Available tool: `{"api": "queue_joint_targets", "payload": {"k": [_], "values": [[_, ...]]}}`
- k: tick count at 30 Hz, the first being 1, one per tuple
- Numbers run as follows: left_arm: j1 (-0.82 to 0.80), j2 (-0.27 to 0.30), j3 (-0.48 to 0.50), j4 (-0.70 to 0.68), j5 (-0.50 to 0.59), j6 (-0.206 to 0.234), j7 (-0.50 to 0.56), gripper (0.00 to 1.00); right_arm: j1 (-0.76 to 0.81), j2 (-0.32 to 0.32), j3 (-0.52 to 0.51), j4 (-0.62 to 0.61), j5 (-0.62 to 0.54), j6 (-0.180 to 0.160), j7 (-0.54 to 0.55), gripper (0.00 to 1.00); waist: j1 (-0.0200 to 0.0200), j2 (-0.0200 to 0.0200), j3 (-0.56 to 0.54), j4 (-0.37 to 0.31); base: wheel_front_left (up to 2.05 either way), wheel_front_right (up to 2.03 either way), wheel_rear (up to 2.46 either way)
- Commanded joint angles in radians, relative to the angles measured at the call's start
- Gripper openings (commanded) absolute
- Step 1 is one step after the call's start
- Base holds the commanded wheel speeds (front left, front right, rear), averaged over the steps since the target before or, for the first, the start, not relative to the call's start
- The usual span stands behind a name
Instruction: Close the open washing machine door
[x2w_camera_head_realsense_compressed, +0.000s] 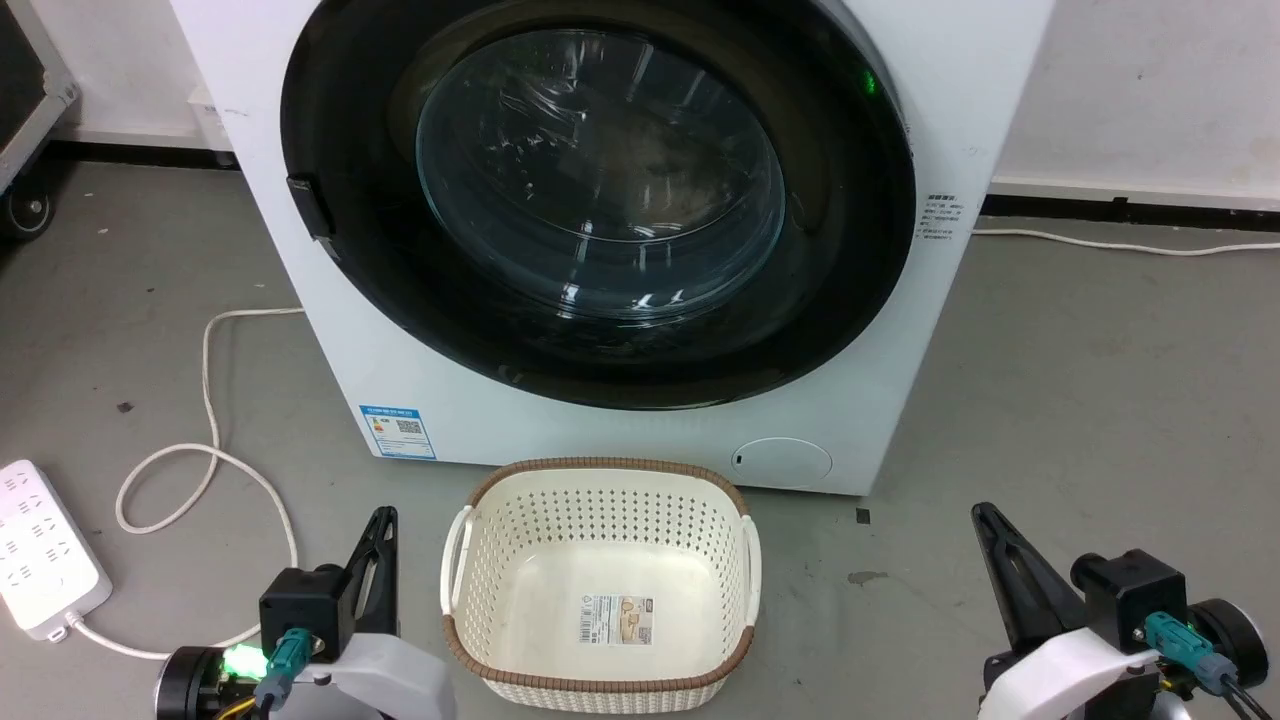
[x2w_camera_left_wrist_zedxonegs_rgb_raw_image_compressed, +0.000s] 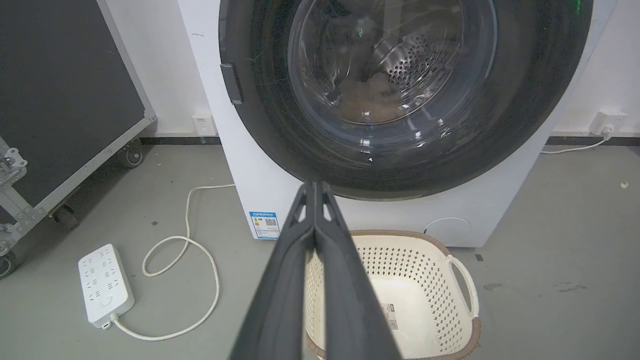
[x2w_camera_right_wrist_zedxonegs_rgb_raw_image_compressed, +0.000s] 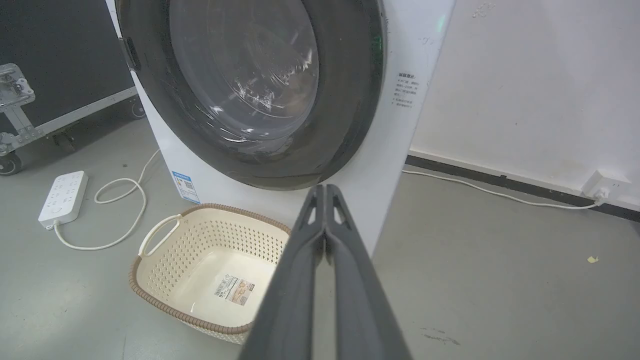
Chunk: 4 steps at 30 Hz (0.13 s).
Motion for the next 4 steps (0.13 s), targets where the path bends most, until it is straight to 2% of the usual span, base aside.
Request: {"api": "queue_joint_targets", "payload": {"k": [1,4], "values": [[-0.015,-0.001,0.004,-0.006,0.007,0.003,0.0,0.0,-0.014,0.006,0.001,-0.006,-0.008,-0.001,0.001,0.0,0.0,-0.0001,0.0,0.0,0.0,0.0,0.0],[-0.015,-0.001,0.004,-0.006,0.007,0.003,0.0,0.0,-0.014,0.006,0.001,-0.006,-0.008,-0.001,0.001,0.0,0.0,-0.0001,0.0,0.0,0.0,0.0,0.0]]}}
